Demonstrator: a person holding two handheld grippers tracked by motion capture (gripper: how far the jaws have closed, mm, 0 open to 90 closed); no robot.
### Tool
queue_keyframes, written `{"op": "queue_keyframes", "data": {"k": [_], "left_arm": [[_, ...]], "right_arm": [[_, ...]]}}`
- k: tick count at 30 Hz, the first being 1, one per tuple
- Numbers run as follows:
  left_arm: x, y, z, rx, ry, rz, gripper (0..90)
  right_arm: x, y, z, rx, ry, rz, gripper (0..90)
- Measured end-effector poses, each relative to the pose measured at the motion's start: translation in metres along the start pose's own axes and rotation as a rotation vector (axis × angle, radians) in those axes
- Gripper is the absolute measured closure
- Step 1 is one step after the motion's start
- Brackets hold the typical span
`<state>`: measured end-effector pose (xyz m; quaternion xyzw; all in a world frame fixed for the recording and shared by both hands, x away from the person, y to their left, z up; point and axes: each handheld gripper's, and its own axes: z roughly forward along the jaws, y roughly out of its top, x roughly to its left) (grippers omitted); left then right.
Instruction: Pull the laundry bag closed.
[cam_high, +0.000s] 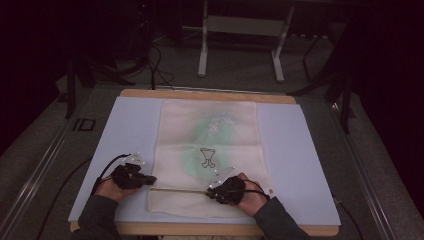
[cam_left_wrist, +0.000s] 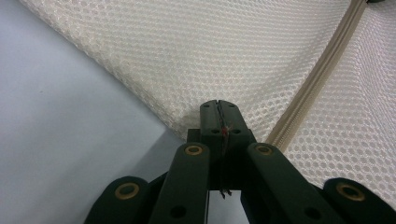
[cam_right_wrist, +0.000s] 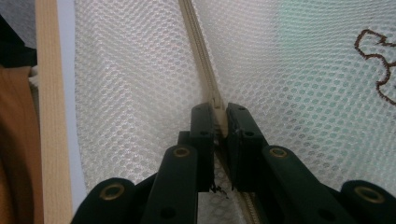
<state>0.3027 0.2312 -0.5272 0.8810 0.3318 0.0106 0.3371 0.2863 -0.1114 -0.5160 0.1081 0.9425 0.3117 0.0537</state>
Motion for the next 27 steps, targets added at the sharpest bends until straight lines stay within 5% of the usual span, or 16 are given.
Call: {"op": "queue_keyframes", "data": {"k": [27], "left_arm": [[0.000, 0.000, 0.000, 0.000, 0.001, -0.001, 90.0]], "right_arm": [[-0.012, -0.021, -0.016, 0.019, 0.000, 0.014, 82.2]]}}
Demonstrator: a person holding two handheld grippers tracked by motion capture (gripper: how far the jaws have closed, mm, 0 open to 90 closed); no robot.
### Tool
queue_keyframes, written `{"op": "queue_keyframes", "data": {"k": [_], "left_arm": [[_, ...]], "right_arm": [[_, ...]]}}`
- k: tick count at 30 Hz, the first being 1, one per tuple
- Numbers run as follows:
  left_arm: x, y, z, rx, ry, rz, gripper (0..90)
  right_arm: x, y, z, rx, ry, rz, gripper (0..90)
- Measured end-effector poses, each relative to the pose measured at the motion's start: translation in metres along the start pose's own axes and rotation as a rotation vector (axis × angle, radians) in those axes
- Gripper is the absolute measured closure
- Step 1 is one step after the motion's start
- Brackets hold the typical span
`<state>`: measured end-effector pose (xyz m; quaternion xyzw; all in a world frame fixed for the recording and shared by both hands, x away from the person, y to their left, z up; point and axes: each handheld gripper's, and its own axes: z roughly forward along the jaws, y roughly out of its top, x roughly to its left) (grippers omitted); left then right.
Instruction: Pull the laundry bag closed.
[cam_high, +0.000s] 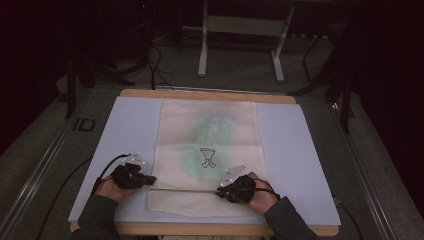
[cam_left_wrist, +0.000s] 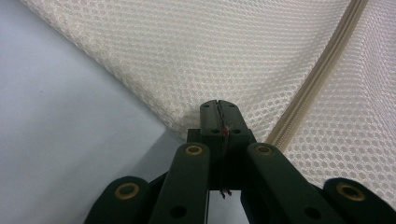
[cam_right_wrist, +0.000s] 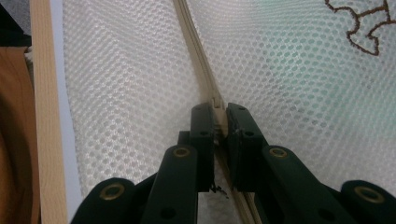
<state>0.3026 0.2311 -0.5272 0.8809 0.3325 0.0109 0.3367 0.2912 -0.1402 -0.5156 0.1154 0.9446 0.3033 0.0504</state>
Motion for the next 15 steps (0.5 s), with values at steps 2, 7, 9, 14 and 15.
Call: {"op": "queue_keyframes", "data": {"k": [2, 7, 9, 14, 15], "left_arm": [[0.0000, 0.0000, 0.0000, 0.000, 0.000, 0.000, 90.0], [0.0001, -0.0001, 0.0000, 0.000, 0.000, 0.000, 90.0], [0.0001, 0.0000, 0.0000, 0.000, 0.000, -0.001, 90.0], [0.0001, -0.0001, 0.0000, -0.001, 0.000, -0.002, 90.0], [0.0000, -0.0001, 0.0000, -0.001, 0.000, -0.002, 90.0]], "right_arm": [[-0.0003, -0.0013, -0.0009, 0.002, -0.001, 0.003, 82.2], [-0.0018, -0.0053, -0.0042, 0.007, -0.006, 0.007, 82.2], [-0.0024, -0.0071, -0.0052, 0.003, -0.008, 0.007, 82.2], [-0.0036, -0.0101, -0.0077, 0.006, -0.010, 0.011, 82.2], [-0.0038, -0.0105, -0.0079, 0.007, -0.010, 0.010, 82.2]]}}
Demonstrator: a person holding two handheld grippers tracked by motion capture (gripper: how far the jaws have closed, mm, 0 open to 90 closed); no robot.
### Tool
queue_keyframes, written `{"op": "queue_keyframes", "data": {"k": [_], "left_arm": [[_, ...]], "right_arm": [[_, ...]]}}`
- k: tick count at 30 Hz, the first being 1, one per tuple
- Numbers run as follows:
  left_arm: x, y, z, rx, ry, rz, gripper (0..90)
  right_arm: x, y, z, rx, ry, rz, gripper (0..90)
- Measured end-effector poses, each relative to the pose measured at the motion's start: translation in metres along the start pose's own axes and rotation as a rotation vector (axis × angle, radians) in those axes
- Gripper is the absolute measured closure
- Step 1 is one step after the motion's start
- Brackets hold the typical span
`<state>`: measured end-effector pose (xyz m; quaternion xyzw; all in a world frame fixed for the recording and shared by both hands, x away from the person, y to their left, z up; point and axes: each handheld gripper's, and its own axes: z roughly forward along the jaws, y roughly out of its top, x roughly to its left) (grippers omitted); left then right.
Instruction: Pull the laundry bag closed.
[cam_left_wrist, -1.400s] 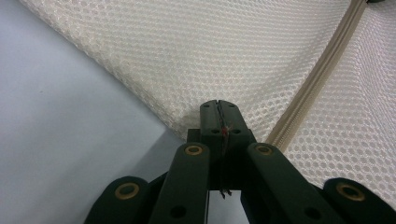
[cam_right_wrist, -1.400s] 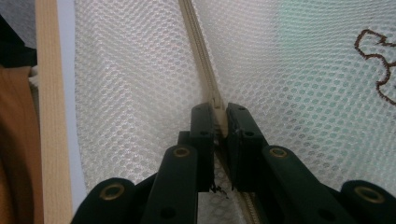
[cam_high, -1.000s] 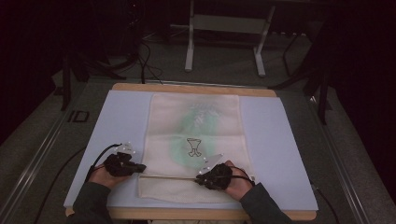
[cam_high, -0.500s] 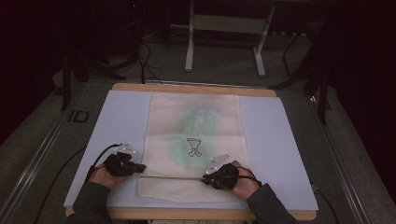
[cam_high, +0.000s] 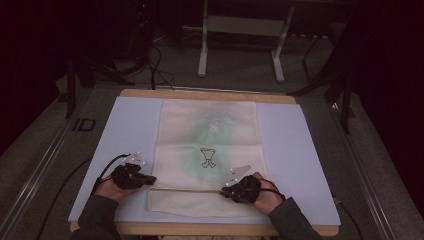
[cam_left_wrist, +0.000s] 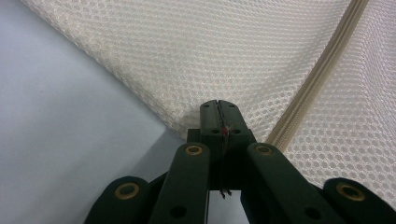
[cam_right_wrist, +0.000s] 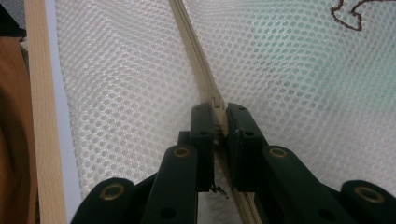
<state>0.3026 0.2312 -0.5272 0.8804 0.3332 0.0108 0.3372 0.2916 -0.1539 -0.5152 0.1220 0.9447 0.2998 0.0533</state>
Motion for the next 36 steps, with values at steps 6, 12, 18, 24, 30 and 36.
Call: {"op": "queue_keyframes", "data": {"k": [6, 12, 18, 24, 30, 36], "left_arm": [[0.000, 0.000, 0.000, 0.000, 0.000, 0.000, 90.0], [0.000, 0.000, 0.000, -0.001, 0.000, 0.000, 90.0], [0.000, 0.000, 0.000, -0.001, -0.002, 0.000, 90.0], [0.000, 0.000, 0.000, -0.001, -0.002, 0.000, 90.0], [0.000, 0.000, 0.000, -0.001, -0.003, 0.000, 90.0], [0.000, 0.000, 0.000, -0.002, -0.003, 0.001, 90.0]], "right_arm": [[-0.001, -0.003, -0.003, 0.003, -0.004, 0.008, 82.2], [-0.002, -0.007, -0.005, 0.005, -0.008, 0.012, 82.2], [-0.004, -0.011, -0.009, 0.005, -0.009, 0.017, 82.2], [-0.006, -0.016, -0.013, 0.010, -0.014, 0.025, 82.2], [-0.007, -0.021, -0.018, 0.008, -0.017, 0.030, 82.2], [-0.009, -0.026, -0.022, 0.006, -0.022, 0.036, 82.2]]}}
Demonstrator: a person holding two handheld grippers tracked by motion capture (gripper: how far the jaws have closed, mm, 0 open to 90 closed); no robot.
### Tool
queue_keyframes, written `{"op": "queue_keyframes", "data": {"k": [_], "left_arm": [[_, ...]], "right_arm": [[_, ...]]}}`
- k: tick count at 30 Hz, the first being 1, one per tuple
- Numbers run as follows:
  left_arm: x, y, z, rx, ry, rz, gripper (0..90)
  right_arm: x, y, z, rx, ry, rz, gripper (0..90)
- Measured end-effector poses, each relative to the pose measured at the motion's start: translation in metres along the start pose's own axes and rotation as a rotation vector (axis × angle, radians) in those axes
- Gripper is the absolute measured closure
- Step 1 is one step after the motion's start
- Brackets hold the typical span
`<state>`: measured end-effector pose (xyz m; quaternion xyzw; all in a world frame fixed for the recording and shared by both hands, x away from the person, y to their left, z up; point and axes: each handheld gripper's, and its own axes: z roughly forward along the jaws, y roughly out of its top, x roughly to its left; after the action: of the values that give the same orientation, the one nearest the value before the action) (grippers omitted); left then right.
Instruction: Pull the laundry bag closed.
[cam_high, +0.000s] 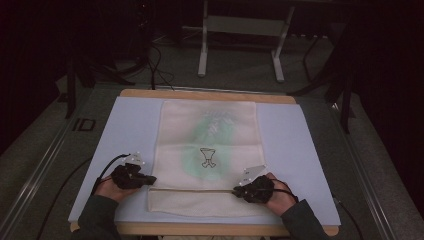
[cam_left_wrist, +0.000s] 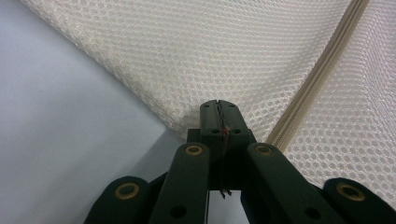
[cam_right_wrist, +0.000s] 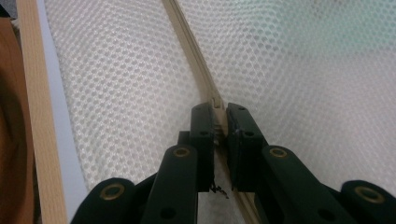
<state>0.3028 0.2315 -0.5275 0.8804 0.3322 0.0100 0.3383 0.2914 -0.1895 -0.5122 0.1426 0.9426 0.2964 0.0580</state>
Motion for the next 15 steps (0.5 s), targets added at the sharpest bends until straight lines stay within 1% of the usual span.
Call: {"op": "queue_keyframes", "data": {"k": [15], "left_arm": [[0.000, 0.000, 0.000, 0.001, 0.001, 0.000, 90.0]], "right_arm": [[-0.003, -0.011, -0.009, -0.005, -0.014, 0.014, 82.2]]}}
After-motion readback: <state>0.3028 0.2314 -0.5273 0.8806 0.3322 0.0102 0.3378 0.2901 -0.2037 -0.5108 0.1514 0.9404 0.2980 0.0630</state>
